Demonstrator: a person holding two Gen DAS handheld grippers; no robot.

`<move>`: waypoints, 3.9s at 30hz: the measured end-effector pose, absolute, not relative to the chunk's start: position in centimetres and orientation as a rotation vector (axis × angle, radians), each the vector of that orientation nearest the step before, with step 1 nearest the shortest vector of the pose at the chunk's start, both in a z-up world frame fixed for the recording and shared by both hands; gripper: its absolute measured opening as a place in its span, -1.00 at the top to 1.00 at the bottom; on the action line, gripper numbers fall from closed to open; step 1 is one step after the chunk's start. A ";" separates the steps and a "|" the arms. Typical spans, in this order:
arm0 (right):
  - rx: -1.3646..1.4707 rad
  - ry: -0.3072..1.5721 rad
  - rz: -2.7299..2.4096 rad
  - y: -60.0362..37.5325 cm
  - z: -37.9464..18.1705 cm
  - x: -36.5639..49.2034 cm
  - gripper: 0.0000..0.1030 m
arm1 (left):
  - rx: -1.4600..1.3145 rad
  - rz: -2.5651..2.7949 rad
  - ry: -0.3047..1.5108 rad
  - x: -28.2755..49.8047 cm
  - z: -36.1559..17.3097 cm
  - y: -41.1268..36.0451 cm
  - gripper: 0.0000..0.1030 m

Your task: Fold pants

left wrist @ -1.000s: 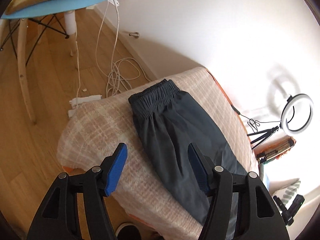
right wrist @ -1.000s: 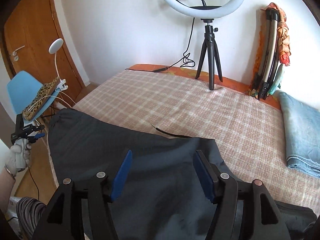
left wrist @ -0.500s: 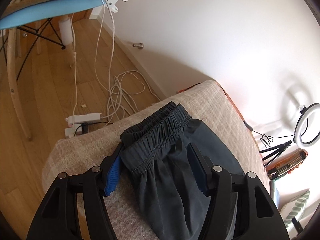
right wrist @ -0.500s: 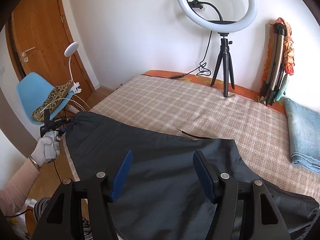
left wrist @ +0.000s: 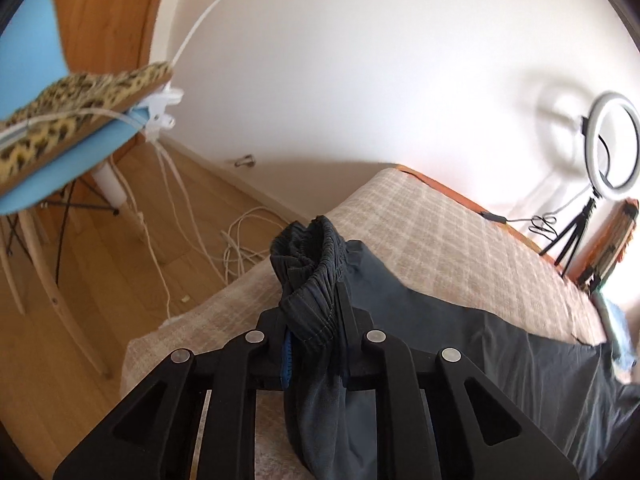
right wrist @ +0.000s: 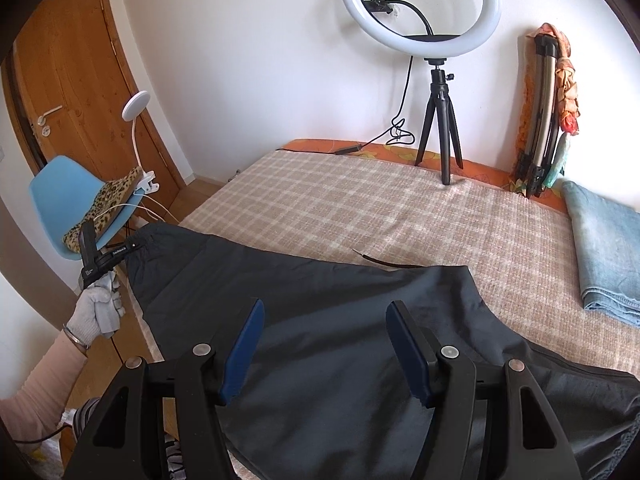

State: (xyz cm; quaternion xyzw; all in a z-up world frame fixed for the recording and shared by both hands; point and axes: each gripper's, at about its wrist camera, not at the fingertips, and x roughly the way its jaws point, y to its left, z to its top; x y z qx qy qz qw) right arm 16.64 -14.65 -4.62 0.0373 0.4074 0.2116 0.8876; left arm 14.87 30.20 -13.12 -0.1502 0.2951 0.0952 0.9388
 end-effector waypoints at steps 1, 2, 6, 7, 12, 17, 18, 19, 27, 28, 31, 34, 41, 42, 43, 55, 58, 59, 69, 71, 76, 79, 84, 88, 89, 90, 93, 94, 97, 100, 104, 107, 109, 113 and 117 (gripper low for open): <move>0.095 0.855 0.448 -14.6 -4.9 16.8 -0.28 | -0.249 0.176 0.590 14.7 -12.5 28.8 0.71; 0.114 0.866 0.460 -14.5 -5.3 17.0 -0.28 | -0.186 0.152 0.575 14.4 -11.9 27.2 0.71; 0.184 0.923 0.531 -12.9 -6.8 18.1 -0.28 | 0.094 0.043 0.528 13.2 -11.0 20.1 0.71; 0.200 0.935 0.554 -12.3 -7.2 18.5 -0.28 | 0.161 0.019 0.523 12.8 -11.2 18.4 0.71; 0.304 1.012 0.714 -7.5 -9.3 20.7 -0.38 | 0.307 -0.088 0.530 11.8 -13.0 12.4 0.71; 0.397 1.106 0.815 -3.0 -12.4 23.0 -0.46 | 0.394 -0.203 0.561 10.8 -14.7 8.2 0.71; 0.420 1.127 0.818 -2.4 -13.2 23.4 -0.46 | 0.404 -0.222 0.563 10.6 -14.9 7.8 0.71; 0.455 1.146 0.824 -1.9 -14.0 23.9 -0.46 | 0.410 -0.241 0.564 10.4 -14.9 7.3 0.70; 0.719 1.282 0.834 0.4 -20.2 26.0 -0.52 | 0.353 -0.478 0.647 8.4 -14.7 6.3 0.35; 0.727 1.288 0.832 0.7 -20.5 26.0 -0.54 | 0.347 -0.480 0.653 8.1 -14.5 6.5 0.35; 0.718 1.286 0.833 1.2 -20.6 25.9 -0.54 | 0.274 -0.486 0.667 7.7 -13.3 8.2 0.35; 0.671 1.290 0.812 2.0 -20.4 25.9 -0.53 | 0.212 -0.441 0.664 7.5 -12.2 10.5 0.35; 0.601 1.302 0.751 3.7 -20.3 25.8 0.51 | 0.092 -0.269 0.696 8.7 -11.4 15.9 0.35; 0.591 1.301 0.753 3.8 -20.3 25.7 0.58 | 0.075 -0.252 0.700 8.9 -11.3 16.8 0.35; 0.582 1.290 0.756 3.9 -20.0 25.4 0.65 | 0.062 -0.239 0.705 9.2 -11.0 17.3 0.36; 0.494 1.173 0.734 -3.4 -12.6 23.3 0.69 | 0.062 -0.200 0.682 12.6 -4.0 20.7 0.36; 0.484 1.154 0.680 -7.4 -11.1 22.0 0.69 | 0.110 -0.224 0.680 13.3 -2.5 19.0 0.35; 0.489 1.149 0.659 -8.8 -10.9 21.5 0.70 | 0.124 -0.233 0.680 13.5 -2.1 18.1 0.35; 0.563 1.135 0.448 -22.7 -11.9 15.7 0.69 | 0.204 -0.428 0.751 14.2 -4.3 5.4 0.35; 0.572 1.134 0.413 -24.8 -12.0 14.9 0.69 | 0.214 -0.470 0.771 13.9 -5.3 2.8 0.35; 0.559 1.124 0.331 -29.8 -11.0 13.1 0.69 | 0.245 -0.564 0.818 13.1 -7.8 -3.2 0.35; 0.534 1.121 0.265 -33.9 -10.2 11.9 0.69 | 0.257 -0.597 0.858 13.1 -9.4 -5.7 0.35; 0.531 1.114 0.121 -40.7 -9.8 9.9 0.69 | 0.258 -0.604 0.902 12.9 -11.1 -7.5 0.35; 0.493 1.111 0.017 -44.2 -10.4 9.1 0.69 | 0.223 -0.579 0.920 12.2 -12.0 -7.1 0.27; 0.505 1.113 0.006 -45.0 -10.8 9.1 0.69 | 0.211 -0.573 0.925 11.9 -12.2 -6.9 0.24; 0.513 1.114 0.008 -45.5 -11.2 9.1 0.69 | 0.202 -0.573 0.927 11.6 -12.4 -6.8 0.24; 0.457 1.132 -0.018 -45.7 -11.9 9.3 0.52 | 0.213 -0.537 0.927 10.5 -13.2 -6.3 0.22; 0.434 1.135 -0.032 -45.6 -12.0 9.4 0.41 | 0.217 -0.529 0.931 10.1 -13.5 -6.1 0.22; 0.350 1.104 -0.075 -44.7 -10.9 9.0 0.24 | 0.231 -0.504 0.939 9.3 -14.1 -5.6 0.22; 0.239 1.024 -0.096 -43.1 -8.5 8.3 0.15 | 0.208 -0.471 0.941 8.9 -14.4 -5.0 0.13; 0.180 0.935 -0.012 -39.6 -5.8 8.2 -0.18 | 0.160 -0.436 0.959 8.8 -15.2 -4.4 -0.07; 0.147 0.911 0.069 -36.5 -5.0 9.2 -0.18 | 0.146 -0.424 0.974 8.9 -15.4 -4.6 -0.07; 0.106 0.902 0.109 -34.1 -5.3 9.9 -0.18 | 0.155 -0.413 0.955 8.6 -15.5 -4.8 -0.07; 0.004 0.940 0.124 -30.0 -8.3 11.9 -0.15 | 0.140 -0.426 0.977 8.2 -16.9 -4.9 -0.07; -0.124 0.993 0.055 -28.7 -12.3 13.5 -0.15 | 0.134 -0.431 0.942 7.7 -17.0 -4.7 -0.08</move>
